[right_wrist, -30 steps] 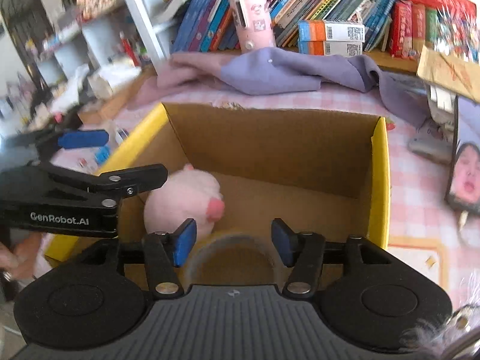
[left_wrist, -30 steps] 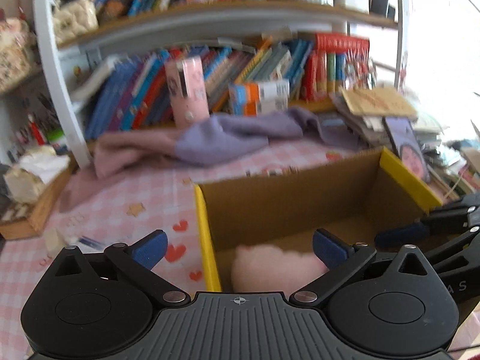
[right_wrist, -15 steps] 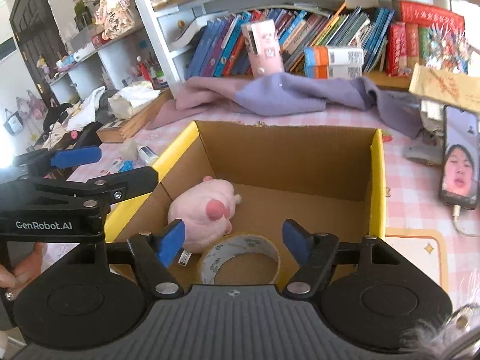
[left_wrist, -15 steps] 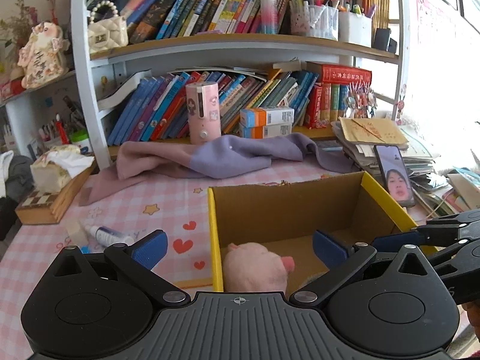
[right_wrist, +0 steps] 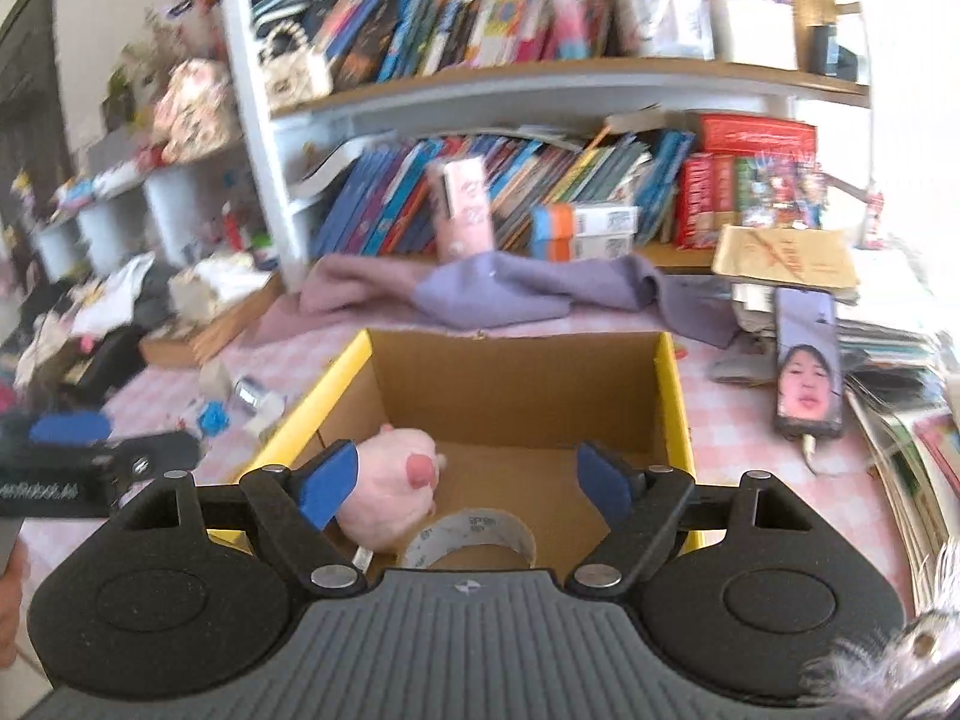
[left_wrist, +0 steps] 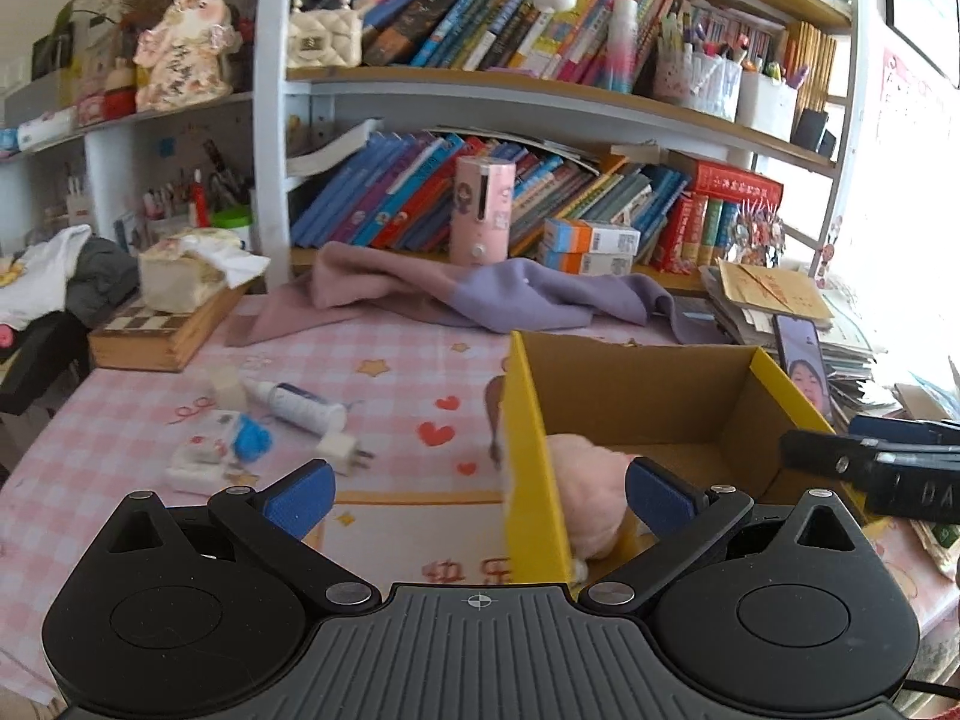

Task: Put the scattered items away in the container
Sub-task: 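Withdraw both tools from the box toward the remaining items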

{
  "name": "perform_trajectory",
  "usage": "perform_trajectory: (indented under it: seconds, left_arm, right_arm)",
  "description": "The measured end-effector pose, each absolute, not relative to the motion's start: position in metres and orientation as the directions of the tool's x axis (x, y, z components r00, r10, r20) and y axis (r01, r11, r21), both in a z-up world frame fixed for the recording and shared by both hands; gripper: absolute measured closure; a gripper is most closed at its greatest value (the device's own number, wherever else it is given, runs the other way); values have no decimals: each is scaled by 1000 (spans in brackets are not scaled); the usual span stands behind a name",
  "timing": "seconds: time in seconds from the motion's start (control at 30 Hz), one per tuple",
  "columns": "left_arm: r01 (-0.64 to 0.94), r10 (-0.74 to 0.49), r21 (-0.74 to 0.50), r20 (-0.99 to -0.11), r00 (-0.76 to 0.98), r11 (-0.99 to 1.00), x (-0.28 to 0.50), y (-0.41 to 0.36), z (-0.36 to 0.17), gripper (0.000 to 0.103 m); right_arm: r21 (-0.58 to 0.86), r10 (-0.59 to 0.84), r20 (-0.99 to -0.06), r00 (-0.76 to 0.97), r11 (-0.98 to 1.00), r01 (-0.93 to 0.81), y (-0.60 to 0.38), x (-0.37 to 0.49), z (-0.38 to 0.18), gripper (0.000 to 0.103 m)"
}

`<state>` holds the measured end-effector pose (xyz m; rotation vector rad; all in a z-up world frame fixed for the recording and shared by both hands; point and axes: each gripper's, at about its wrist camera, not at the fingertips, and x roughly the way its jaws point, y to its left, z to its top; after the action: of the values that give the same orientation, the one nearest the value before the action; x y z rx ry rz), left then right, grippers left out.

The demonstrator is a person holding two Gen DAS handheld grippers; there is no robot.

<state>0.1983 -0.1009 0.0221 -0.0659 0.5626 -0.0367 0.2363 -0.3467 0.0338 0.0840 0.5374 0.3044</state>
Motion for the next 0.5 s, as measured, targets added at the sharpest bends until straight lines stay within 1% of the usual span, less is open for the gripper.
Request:
perform_trajectory:
  seconds: [0.23, 0.5]
  left_arm:
    - [-20, -10, -58, -477, 879, 998, 161, -66, 30, 0]
    - [35, -54, -49, -490, 870, 998, 124, -37, 20, 0]
  right_arm:
    - [128, 214, -467, 858, 976, -174, -319, 192, 39, 22]
    - [90, 113, -492, 863, 993, -78, -284, 139, 28, 17]
